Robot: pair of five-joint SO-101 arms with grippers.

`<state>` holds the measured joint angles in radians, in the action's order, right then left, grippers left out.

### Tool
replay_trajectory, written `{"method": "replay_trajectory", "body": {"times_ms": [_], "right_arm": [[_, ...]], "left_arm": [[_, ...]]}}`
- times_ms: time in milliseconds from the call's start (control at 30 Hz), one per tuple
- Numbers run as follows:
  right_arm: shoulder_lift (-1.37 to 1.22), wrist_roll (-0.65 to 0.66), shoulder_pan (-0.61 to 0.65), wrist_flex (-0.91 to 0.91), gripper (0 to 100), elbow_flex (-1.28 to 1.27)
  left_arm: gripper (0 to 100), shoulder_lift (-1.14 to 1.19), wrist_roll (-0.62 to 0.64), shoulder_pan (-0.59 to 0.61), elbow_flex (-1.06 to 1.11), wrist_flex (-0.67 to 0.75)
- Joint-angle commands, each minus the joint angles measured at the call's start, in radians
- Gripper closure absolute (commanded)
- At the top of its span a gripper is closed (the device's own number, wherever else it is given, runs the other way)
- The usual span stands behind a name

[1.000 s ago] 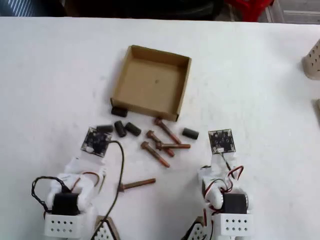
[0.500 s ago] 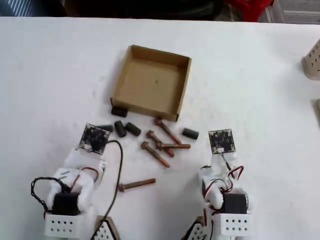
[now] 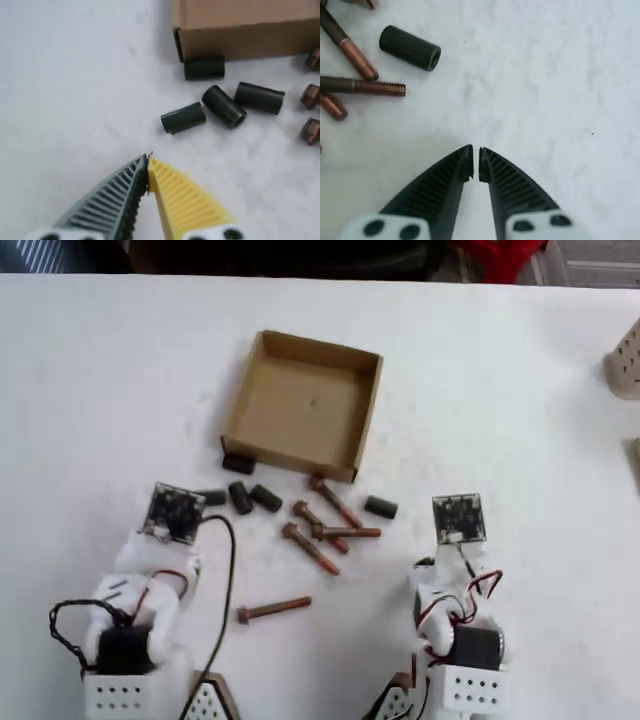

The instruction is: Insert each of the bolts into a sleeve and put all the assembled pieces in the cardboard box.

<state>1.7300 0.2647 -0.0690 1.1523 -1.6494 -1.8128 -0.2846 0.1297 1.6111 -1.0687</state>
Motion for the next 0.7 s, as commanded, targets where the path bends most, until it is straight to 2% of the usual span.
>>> {"method": "replay_trajectory", "body": {"times_ms": [0, 133, 233, 333, 500, 667], "right_arm": [[0.004, 0.226, 0.016, 0.058, 98.1, 0.048], [0.004, 0.230, 0.010, 0.053, 98.1, 0.043], [0.004, 0.236, 0.008, 0.048, 98.1, 0.043], [-0.002, 0.239, 0.008, 0.012, 98.1, 0.034], [-0.004, 0.351, -0.024, -0.036, 94.2, 0.023], [-0.007, 0.351, -0.007, -0.116, 93.3, 0.087]], "left_arm": [[98, 0.041, 0.057, 0.018, -0.121, 0.029], [98, 0.223, 0.132, 0.015, -0.279, 0.040], [98, 0.444, 0.206, 0.015, -0.394, 0.055], [98, 0.688, 0.276, 0.021, -0.436, 0.132], [98, 1.010, 0.255, 0.073, -0.439, 0.295], [97, 1.110, 0.255, 0.104, -0.439, 0.396]]}}
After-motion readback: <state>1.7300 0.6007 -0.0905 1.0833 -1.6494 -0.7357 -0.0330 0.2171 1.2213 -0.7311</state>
